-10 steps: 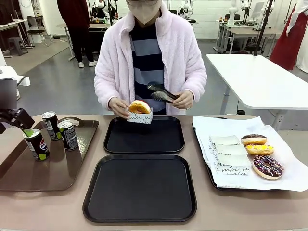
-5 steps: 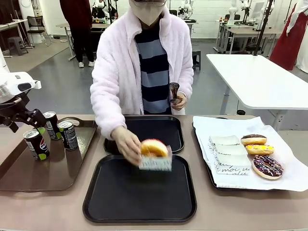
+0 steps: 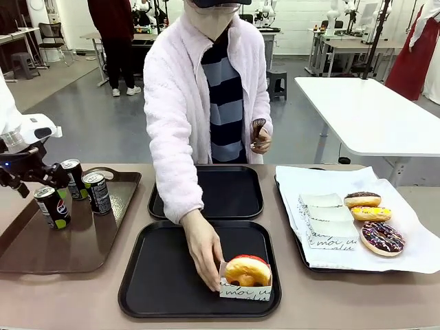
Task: Set up donuts and drinks on trays.
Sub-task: Pick up one Pepsi coke and place it on the Flat Tray.
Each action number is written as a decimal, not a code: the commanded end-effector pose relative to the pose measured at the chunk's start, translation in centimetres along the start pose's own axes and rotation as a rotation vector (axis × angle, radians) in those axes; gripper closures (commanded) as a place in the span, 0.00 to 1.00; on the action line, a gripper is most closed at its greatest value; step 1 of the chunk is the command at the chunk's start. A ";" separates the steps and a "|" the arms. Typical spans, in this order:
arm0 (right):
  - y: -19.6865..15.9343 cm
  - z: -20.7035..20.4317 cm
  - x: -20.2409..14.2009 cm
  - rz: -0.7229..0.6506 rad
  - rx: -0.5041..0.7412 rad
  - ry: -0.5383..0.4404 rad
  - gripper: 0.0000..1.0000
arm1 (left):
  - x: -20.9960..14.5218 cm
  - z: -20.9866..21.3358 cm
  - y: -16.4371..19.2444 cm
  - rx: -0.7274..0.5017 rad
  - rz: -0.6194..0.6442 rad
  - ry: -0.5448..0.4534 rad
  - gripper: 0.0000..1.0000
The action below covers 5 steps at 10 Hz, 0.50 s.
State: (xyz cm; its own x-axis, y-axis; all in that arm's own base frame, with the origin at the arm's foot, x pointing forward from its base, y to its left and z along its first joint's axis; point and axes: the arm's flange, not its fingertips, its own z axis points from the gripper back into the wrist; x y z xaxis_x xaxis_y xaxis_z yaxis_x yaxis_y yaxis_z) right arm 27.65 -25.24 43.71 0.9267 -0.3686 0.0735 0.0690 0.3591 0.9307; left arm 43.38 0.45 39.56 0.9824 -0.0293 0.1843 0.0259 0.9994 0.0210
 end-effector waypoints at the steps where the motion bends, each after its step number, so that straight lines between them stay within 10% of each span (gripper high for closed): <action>1: -0.1 0.0 0.1 0.008 0.022 -0.006 0.00 | 0.1 -0.8 0.3 0.017 0.038 0.037 0.00; 5: -0.1 0.0 0.1 0.008 0.022 -0.006 0.00 | 0.2 -1.5 0.5 -0.045 0.037 -0.028 0.04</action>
State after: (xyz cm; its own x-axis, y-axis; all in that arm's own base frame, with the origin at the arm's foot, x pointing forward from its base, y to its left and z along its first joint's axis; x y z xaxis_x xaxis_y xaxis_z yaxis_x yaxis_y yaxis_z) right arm 27.65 -25.24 43.71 0.9267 -0.3686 0.0735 0.0690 0.3591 0.9308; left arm 43.80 1.12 38.33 0.9842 -0.0020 0.1770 0.0011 1.0000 0.0051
